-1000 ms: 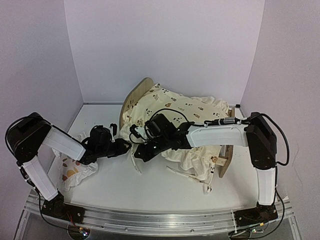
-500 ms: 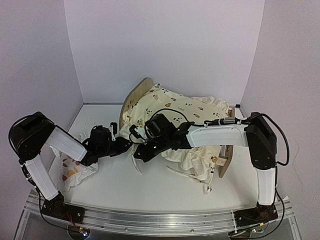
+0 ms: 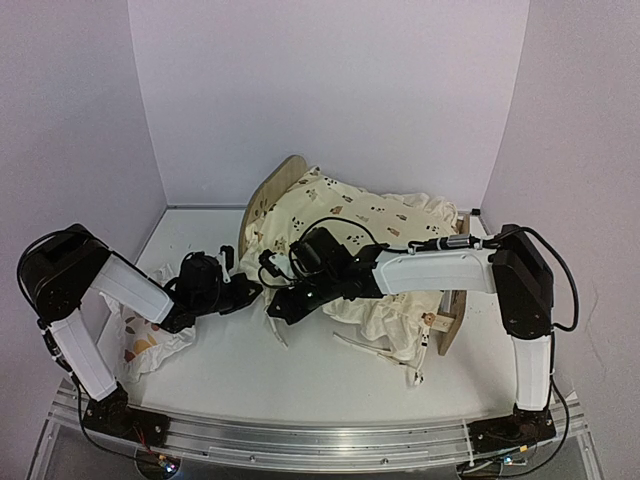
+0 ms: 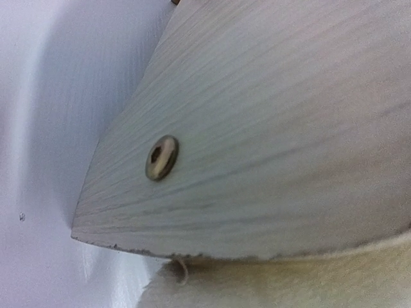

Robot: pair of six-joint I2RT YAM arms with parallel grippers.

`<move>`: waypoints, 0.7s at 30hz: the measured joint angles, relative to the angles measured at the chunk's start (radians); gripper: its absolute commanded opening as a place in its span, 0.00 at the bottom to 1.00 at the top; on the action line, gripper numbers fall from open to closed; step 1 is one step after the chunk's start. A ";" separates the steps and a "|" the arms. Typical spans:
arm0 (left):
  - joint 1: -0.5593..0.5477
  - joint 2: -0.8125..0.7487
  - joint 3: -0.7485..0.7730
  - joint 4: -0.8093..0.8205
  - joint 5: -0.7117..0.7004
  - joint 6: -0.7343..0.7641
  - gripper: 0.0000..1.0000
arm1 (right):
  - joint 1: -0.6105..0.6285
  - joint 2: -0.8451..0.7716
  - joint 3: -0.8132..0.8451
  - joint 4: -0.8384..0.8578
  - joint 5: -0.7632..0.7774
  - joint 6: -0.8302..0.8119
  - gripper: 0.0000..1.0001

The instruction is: Set up the pet bed

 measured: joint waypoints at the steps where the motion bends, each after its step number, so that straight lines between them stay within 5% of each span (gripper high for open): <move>1: 0.000 -0.009 -0.008 -0.007 -0.001 0.002 0.00 | 0.000 0.000 0.000 0.000 0.004 0.000 0.00; 21: 0.000 -0.193 -0.068 -0.148 -0.012 0.041 0.00 | 0.000 0.186 0.226 0.004 0.234 0.004 0.00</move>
